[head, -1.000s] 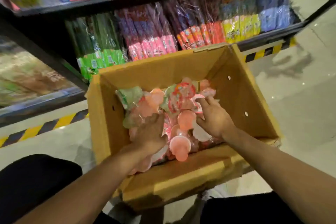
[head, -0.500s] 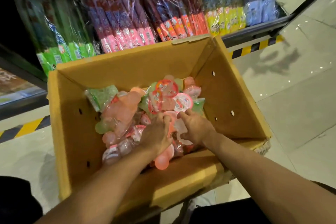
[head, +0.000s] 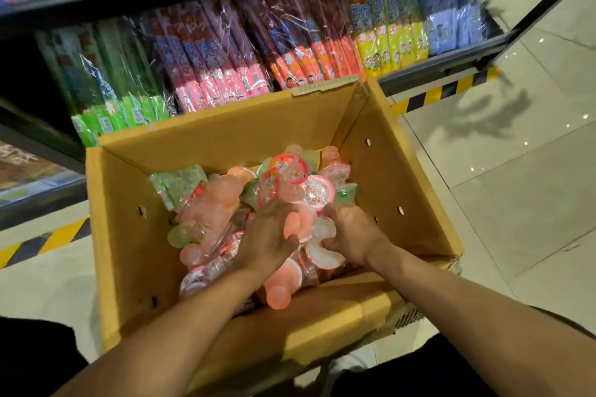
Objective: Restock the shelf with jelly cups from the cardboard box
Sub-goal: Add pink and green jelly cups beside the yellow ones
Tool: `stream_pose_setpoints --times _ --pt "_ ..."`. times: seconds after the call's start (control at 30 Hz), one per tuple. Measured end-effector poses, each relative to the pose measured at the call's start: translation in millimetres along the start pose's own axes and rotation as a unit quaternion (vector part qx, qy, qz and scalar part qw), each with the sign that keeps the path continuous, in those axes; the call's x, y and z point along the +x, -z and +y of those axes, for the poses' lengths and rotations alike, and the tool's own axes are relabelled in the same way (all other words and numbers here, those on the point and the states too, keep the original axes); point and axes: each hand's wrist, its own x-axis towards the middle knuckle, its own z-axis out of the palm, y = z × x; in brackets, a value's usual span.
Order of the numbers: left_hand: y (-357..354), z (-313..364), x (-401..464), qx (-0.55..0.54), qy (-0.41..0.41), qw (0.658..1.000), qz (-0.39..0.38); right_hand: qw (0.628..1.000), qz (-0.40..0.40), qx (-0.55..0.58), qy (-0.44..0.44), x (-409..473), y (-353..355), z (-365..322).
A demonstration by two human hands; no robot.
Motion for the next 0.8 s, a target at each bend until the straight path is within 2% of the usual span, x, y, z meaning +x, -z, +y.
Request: stream_pose_setpoints --times 0.27,0.33,0.47,0.63,0.8 --pt "117.5 90.2 -8.9 -0.055 0.048 0.994 0.079 0.986 0.113 0.117 0.032 -84.1 125.2 -52.6" --pt "165.6 123.4 -12.3 -0.055 0.044 0.994 0.084 0.979 0.14 0.143 0.041 -105.5 167.5 -75.9" --pt "275.6 191.8 -26.3 -0.057 -0.018 0.994 0.096 0.972 0.167 0.151 0.069 -149.3 267.2 -132.8" --pt "425.3 296.1 -47.0 -0.079 -0.02 0.986 0.145 0.956 0.193 0.18 0.13 -207.6 412.6 -219.3" --pt "552.2 392.0 -66.0 -0.1 -0.032 0.977 0.183 0.939 0.245 0.186 0.153 -264.2 533.7 -293.4"
